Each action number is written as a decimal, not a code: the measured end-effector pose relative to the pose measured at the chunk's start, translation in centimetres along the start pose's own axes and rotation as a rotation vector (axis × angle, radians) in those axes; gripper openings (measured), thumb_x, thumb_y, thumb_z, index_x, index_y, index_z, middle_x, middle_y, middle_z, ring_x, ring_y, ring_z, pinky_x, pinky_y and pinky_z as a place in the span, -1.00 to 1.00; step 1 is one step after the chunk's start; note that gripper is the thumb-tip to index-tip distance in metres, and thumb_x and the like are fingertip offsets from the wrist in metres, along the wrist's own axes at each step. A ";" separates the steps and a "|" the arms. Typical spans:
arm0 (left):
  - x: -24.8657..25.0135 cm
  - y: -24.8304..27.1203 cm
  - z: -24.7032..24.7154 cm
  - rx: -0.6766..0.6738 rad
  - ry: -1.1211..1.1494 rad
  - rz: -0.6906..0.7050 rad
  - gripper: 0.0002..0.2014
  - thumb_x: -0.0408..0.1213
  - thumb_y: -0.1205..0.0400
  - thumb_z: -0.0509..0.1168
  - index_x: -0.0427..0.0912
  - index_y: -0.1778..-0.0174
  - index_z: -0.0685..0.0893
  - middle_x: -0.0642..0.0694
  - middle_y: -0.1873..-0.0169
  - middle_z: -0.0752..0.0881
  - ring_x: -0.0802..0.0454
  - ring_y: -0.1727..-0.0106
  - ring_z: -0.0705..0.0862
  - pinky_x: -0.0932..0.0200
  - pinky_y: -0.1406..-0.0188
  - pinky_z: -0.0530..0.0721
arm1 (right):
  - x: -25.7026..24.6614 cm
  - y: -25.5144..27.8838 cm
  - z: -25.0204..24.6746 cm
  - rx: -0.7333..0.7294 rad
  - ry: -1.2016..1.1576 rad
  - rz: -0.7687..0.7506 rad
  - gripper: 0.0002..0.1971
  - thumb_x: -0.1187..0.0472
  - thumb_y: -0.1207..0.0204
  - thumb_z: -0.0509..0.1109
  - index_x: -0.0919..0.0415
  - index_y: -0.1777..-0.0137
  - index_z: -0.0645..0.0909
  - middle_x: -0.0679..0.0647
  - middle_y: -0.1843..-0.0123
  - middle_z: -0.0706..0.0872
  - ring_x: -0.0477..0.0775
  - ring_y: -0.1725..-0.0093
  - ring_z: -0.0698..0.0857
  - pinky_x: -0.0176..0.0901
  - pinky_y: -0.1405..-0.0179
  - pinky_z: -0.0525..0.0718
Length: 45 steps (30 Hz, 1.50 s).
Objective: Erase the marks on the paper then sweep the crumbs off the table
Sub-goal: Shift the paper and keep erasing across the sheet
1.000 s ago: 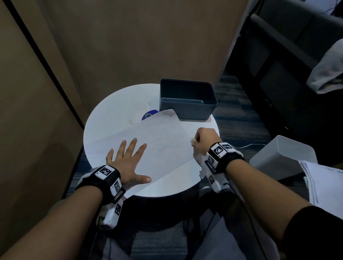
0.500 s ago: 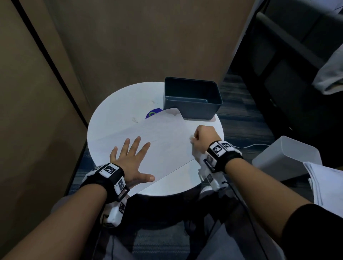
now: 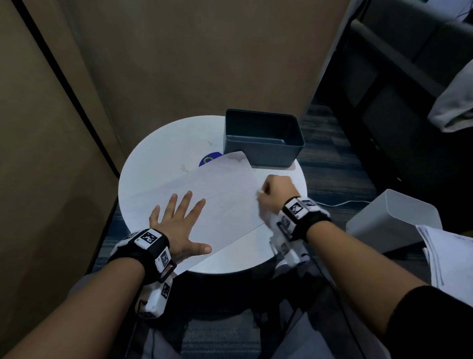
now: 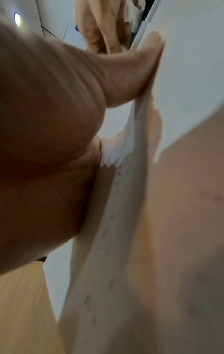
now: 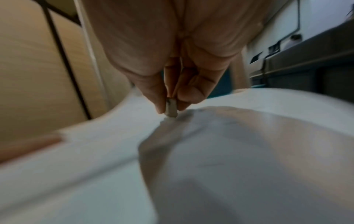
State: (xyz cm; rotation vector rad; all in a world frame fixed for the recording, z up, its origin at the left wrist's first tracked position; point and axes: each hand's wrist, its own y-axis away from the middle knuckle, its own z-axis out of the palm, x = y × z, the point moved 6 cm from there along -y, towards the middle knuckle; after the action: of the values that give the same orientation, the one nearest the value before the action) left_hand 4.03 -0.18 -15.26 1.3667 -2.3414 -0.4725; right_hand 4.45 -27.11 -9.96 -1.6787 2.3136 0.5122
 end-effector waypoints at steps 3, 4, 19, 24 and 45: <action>0.1 -0.2 -0.2 -0.012 -0.005 0.001 0.18 0.62 -0.34 0.19 0.33 -0.61 -0.51 0.14 -0.59 -0.61 -0.06 -0.65 -0.55 -0.35 -0.58 -0.37 | -5.3 1.8 4.0 -0.143 -0.077 -0.143 -0.81 0.05 -0.48 0.44 0.09 0.27 0.56 0.09 0.16 0.73 0.13 0.20 0.70 -0.15 0.25 0.62; 0.2 -0.3 -0.3 -0.018 -0.007 0.001 0.19 0.62 -0.34 0.19 0.33 -0.61 -0.51 0.14 -0.59 -0.61 -0.07 -0.65 -0.55 -0.35 -0.58 -0.36 | -6.0 2.4 4.8 -0.151 -0.094 -0.147 -0.80 0.04 -0.47 0.43 0.10 0.29 0.56 0.06 0.19 0.72 0.12 0.24 0.71 -0.13 0.26 0.68; -0.2 -0.4 -0.2 -0.005 -0.019 0.003 0.18 0.63 -0.34 0.17 0.34 -0.60 -0.52 0.13 -0.60 -0.60 -0.06 -0.65 -0.54 -0.36 -0.59 -0.34 | -4.4 0.7 2.2 -0.101 -0.091 -0.114 -0.82 0.06 -0.44 0.48 0.09 0.26 0.57 0.07 0.19 0.70 0.12 0.19 0.68 -0.14 0.24 0.59; -0.1 -0.6 -0.1 0.002 -0.025 0.001 0.18 0.62 -0.34 0.18 0.33 -0.61 -0.50 0.13 -0.60 -0.59 -0.06 -0.65 -0.54 -0.36 -0.59 -0.33 | -2.9 1.4 3.0 -0.082 -0.102 -0.037 -0.79 0.03 -0.42 0.46 0.12 0.31 0.58 0.05 0.24 0.71 0.11 0.28 0.72 -0.09 0.33 0.74; 0.0 -0.2 -0.2 -0.005 -0.017 -0.003 0.18 0.62 -0.34 0.19 0.33 -0.61 -0.50 0.13 -0.61 -0.58 -0.07 -0.66 -0.53 -0.36 -0.60 -0.34 | -2.8 1.8 0.9 -0.077 0.069 -0.010 -0.77 0.04 -0.53 0.42 0.23 0.07 0.64 0.23 -0.01 0.72 0.26 0.06 0.72 -0.09 0.17 0.64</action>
State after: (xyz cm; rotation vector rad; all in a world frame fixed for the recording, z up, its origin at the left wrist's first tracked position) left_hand 4.26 -0.26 -15.22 1.3696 -2.3505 -0.4928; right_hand 3.58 -23.75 -9.46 -1.7691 2.3609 0.5565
